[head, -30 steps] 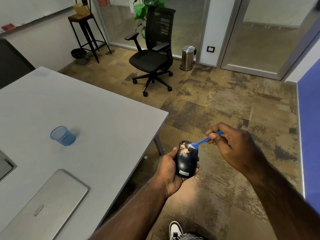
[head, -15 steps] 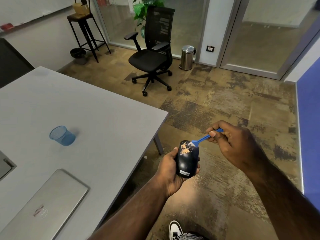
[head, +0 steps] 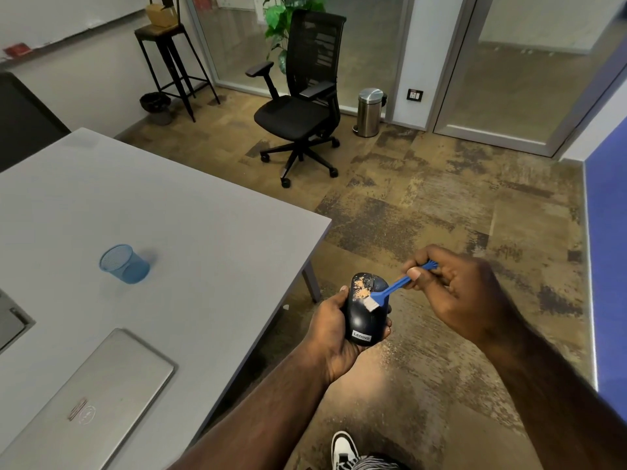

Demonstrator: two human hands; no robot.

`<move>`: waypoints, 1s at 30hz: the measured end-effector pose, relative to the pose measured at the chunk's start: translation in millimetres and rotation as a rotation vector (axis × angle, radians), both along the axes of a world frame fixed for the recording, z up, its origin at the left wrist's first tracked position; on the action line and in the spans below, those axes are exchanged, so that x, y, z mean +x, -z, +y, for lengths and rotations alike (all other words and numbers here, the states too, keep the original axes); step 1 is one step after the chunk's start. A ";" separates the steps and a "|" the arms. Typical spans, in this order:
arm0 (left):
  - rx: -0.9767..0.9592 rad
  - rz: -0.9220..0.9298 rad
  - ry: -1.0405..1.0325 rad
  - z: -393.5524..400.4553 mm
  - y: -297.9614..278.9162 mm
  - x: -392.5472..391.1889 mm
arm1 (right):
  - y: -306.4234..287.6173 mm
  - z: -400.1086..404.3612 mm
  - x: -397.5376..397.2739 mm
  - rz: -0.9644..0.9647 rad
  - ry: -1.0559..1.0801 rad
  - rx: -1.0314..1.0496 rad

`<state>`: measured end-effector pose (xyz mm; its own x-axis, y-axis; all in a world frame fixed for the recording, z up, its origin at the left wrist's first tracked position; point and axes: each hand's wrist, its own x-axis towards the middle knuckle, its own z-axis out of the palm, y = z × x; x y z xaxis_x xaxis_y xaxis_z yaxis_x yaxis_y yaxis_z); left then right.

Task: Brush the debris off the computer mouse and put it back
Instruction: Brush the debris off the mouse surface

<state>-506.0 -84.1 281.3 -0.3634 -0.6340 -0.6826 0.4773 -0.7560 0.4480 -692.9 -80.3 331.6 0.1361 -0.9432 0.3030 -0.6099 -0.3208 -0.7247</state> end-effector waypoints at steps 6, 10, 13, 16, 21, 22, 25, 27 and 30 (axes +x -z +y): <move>0.017 0.037 -0.006 2.9 -1.9 -1.9 | 7.8 -10.3 -0.8 0.014 0.192 -0.006; 0.019 0.026 -0.006 2.4 -3.0 -1.4 | 6.0 -8.4 -1.1 -0.073 0.177 -0.060; 0.016 0.018 -0.005 2.3 -3.5 -0.1 | 7.0 -5.3 -1.7 -0.056 0.115 -0.030; 0.020 0.025 -0.002 3.1 -4.4 -0.9 | 11.9 -9.4 -1.3 0.013 0.180 -0.001; 0.017 0.027 -0.007 2.9 -5.6 -2.6 | 9.3 -11.0 -3.5 -0.054 0.192 -0.027; 0.016 0.027 -0.011 2.6 -5.2 -2.2 | 8.6 -9.8 -3.6 -0.045 0.155 -0.025; 0.018 0.024 -0.010 2.6 -3.8 -1.1 | 8.2 -9.0 -2.7 0.004 0.104 -0.004; 0.009 0.029 -0.015 2.6 -3.5 -1.1 | 8.2 -10.8 -1.7 0.010 0.128 -0.013; 0.000 0.028 -0.016 1.9 -2.4 -0.9 | 7.6 -10.4 -1.3 -0.002 0.109 -0.016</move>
